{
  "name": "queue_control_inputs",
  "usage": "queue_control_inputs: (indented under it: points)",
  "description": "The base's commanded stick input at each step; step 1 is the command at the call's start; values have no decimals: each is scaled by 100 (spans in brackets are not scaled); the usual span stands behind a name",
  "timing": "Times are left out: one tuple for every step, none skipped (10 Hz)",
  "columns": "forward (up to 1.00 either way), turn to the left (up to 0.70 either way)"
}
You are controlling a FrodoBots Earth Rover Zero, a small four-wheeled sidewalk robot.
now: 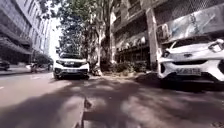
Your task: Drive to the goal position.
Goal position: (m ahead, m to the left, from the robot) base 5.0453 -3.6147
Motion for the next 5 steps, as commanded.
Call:
queue_control_inputs:
  points:
    - [45, 0]
    - [45, 0]
    - [45, 0]
    - [45, 0]
    - [45, 0]
